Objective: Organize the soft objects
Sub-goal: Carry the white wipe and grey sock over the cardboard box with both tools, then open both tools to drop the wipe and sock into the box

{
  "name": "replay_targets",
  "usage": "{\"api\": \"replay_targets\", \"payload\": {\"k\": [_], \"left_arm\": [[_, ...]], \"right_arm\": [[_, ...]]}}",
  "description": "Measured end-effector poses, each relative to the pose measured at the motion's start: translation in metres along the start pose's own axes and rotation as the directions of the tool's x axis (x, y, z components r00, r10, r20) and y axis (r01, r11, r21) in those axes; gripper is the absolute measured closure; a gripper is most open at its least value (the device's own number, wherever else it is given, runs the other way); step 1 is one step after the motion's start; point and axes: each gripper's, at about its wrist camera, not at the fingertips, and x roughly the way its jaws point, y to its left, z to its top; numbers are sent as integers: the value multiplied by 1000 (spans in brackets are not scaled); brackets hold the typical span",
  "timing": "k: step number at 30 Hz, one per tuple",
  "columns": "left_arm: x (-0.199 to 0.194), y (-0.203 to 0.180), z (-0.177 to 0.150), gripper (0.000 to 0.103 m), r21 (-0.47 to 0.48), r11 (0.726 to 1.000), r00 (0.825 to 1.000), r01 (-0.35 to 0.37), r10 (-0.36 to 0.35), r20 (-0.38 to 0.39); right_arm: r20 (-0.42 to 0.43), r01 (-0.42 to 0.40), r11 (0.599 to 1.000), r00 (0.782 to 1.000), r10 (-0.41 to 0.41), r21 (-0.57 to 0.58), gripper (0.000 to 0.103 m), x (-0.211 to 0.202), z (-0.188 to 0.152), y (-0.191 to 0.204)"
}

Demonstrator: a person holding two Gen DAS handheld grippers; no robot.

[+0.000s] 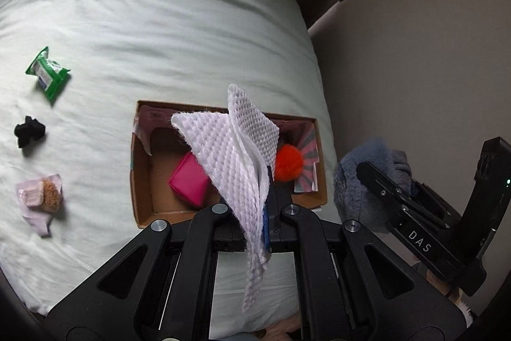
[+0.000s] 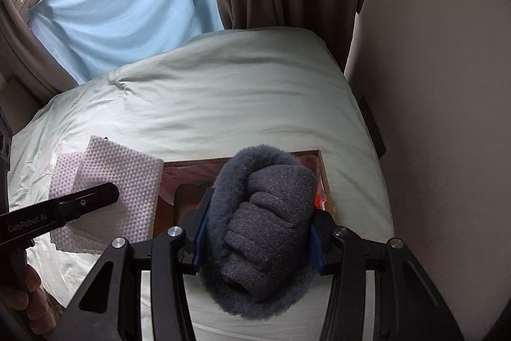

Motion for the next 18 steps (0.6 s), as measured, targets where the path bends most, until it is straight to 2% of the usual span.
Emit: {"api": "replay_targets", "payload": {"k": [6,11,15,18], "left_arm": [[62,-9,3,98,31,998,994,-60,62,-89],[107,-9,4,98,82,990,980,-116,128,-152],[132,-10,6,98,127,985,973,-116,138,-186],[142,-12,7,98,188,972,967,-138,174,-188]], "right_arm": [[-84,-21,1000,996,22,7,58,48,-3,-24],[-159,-36,999,987,37,9,58,89,-6,-29],[-207,-40,999,977,42,12,58,115,-5,-30],[-230,-42,999,972,46,20,57,127,-2,-33]]}}
